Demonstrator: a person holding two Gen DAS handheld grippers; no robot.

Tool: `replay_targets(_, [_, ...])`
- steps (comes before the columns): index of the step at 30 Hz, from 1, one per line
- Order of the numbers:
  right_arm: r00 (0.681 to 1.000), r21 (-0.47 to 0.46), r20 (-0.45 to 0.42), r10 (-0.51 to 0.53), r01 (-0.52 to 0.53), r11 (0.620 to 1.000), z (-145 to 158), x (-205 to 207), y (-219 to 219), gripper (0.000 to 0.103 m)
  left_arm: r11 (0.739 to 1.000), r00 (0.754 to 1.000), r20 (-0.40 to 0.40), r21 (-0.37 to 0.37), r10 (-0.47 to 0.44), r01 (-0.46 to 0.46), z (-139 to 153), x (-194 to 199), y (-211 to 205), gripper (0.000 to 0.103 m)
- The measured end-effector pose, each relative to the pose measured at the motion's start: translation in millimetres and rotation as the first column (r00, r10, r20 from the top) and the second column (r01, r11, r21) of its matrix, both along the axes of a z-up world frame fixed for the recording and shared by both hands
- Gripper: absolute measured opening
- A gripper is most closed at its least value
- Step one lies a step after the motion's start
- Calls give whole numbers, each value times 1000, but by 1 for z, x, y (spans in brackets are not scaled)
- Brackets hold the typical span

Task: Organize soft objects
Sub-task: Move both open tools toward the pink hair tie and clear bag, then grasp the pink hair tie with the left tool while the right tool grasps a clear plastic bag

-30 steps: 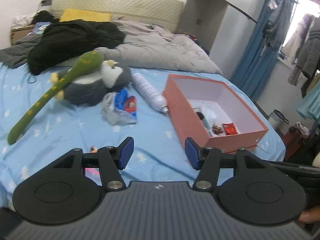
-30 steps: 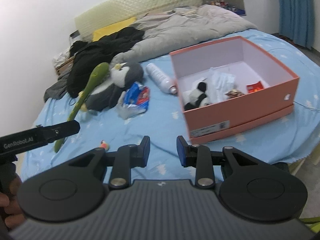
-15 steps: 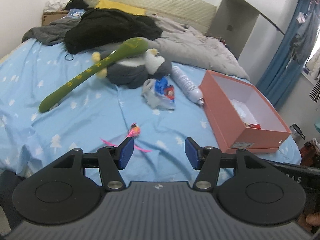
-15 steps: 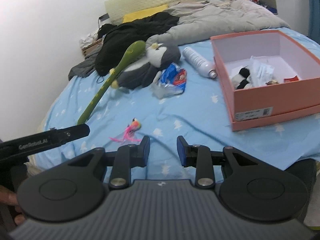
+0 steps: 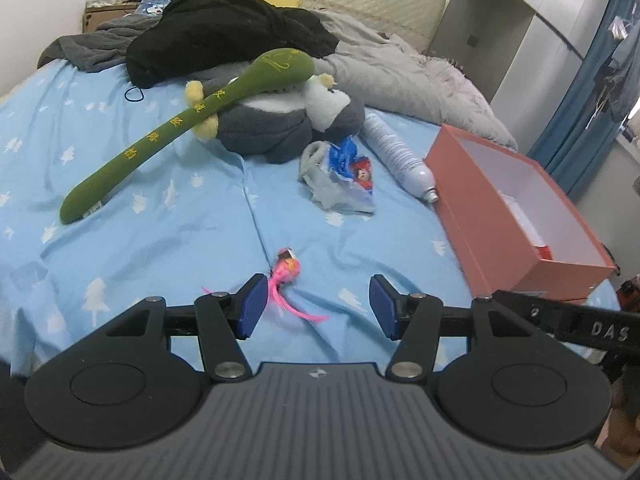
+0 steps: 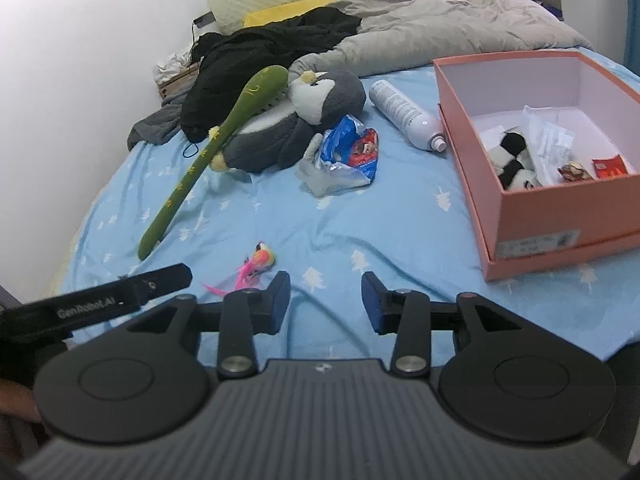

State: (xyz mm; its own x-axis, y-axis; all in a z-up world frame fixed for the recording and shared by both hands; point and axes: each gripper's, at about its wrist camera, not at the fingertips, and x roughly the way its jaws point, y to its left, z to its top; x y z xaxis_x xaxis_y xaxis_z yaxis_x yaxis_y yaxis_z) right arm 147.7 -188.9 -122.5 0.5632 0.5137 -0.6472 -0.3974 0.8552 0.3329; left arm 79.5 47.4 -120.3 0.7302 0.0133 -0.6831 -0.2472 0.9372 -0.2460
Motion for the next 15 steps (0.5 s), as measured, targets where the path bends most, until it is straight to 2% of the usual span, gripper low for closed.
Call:
replay_targets(8, [999, -17, -25, 48, -49, 999, -21, 48, 30, 43, 1000, 998, -53, -3, -19, 19, -44, 49, 20, 60])
replay_targets(15, [996, -30, -28, 89, -90, 995, -40, 92, 67, 43, 999, 994, -99, -41, -37, 33, -85, 82, 35, 51])
